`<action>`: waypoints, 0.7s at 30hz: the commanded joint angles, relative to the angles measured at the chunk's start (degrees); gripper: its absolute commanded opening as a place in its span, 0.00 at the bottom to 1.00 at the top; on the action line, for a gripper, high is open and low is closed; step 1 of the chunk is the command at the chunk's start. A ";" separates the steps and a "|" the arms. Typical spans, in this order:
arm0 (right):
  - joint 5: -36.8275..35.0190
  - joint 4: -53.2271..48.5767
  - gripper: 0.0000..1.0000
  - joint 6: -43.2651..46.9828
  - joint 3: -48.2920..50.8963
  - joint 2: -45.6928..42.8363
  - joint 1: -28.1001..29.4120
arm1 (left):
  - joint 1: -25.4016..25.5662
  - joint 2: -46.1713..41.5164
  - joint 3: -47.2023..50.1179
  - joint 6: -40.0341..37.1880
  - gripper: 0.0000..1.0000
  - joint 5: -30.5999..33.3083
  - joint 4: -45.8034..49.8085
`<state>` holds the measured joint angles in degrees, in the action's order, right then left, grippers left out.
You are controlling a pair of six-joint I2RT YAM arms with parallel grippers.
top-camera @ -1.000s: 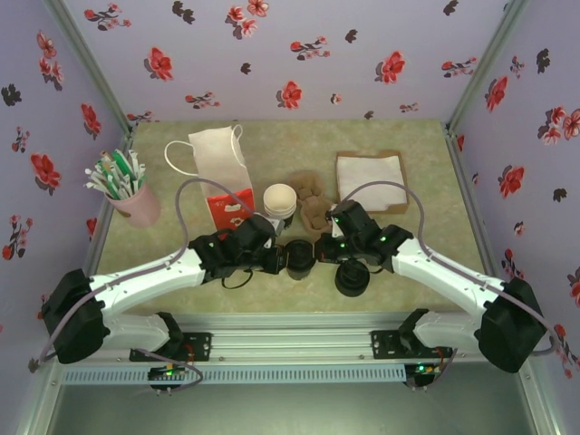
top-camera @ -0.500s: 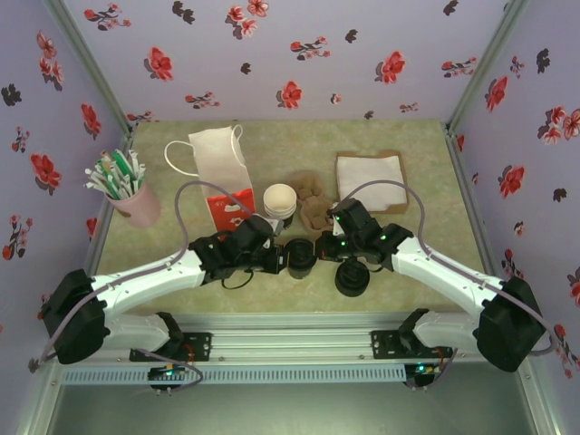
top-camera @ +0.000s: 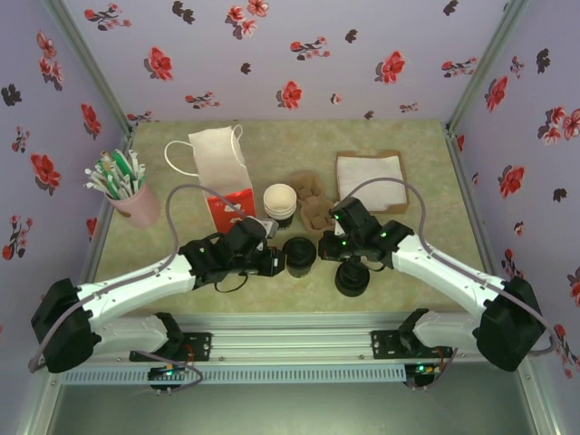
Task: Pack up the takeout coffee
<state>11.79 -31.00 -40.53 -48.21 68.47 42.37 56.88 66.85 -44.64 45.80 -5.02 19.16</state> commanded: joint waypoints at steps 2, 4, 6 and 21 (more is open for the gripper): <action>-2.57 -5.00 0.13 0.46 -0.61 -4.59 0.25 | 0.18 -1.03 -3.15 -0.16 0.18 0.17 3.38; -1.96 -5.29 0.15 -0.12 0.31 -6.78 0.25 | -0.04 -0.70 -3.81 -0.78 0.18 0.26 3.72; -0.63 -5.22 0.17 -0.81 1.49 -8.88 0.33 | -0.65 0.08 -4.70 -1.52 0.18 0.35 3.88; -0.10 5.07 0.18 -6.92 9.09 -9.46 7.67 | -3.52 15.64 -22.08 -10.29 0.28 0.60 9.56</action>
<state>12.91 -29.41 -45.36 -39.88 58.35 49.80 54.24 80.47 -63.55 38.87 -4.99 25.96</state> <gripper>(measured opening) 0.177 0.272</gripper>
